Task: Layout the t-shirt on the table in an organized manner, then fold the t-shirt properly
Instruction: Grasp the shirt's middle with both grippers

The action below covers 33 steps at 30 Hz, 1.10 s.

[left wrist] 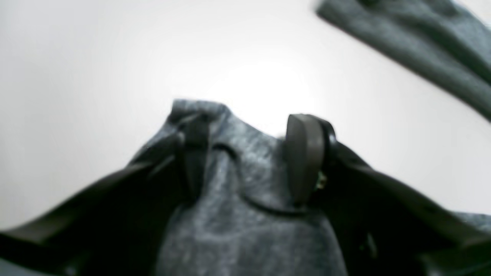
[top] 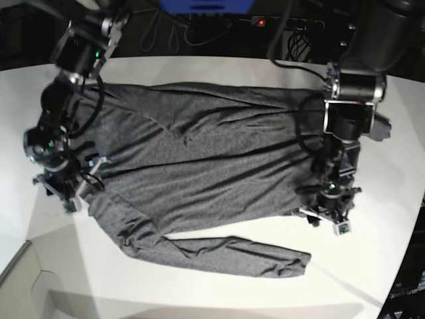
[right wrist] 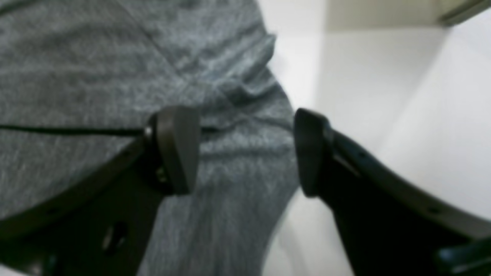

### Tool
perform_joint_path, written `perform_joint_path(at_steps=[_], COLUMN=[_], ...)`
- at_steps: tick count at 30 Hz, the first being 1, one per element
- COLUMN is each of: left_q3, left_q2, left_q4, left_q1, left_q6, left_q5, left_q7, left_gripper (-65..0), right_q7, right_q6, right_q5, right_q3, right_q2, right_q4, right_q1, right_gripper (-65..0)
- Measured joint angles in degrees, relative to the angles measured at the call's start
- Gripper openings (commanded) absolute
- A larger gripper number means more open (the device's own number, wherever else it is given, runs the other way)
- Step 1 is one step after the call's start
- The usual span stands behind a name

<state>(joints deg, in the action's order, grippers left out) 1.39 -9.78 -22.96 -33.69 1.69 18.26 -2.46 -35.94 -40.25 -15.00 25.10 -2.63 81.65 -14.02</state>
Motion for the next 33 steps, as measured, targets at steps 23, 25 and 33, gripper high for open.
perform_joint_path(at_steps=[23, 25, 33], left_q3=[0.1, 0.1, 0.1], left_q2=[-1.1, -1.1, -1.0], left_q4=[2.4, 2.4, 2.4], left_q1=[0.5, 0.5, 0.5], left_q6=[0.2, 0.2, 0.2], left_q5=[0.2, 0.2, 0.2], left_q7=[-3.6, -3.6, -3.6], left_gripper=[-64.9, -64.9, -64.9], right_q7=[37.1, 37.7, 38.6], right_q6=[0.2, 0.2, 6.3], right_q5=[0.4, 0.2, 0.3], right_q3=[-8.9, -8.9, -9.0], right_q2=[-13.2, -13.4, -13.2], right_q4=[-61.7, -62.1, -62.1], right_q1=[-29.1, -28.5, -26.1], right_gripper=[-25.6, -25.6, -25.7])
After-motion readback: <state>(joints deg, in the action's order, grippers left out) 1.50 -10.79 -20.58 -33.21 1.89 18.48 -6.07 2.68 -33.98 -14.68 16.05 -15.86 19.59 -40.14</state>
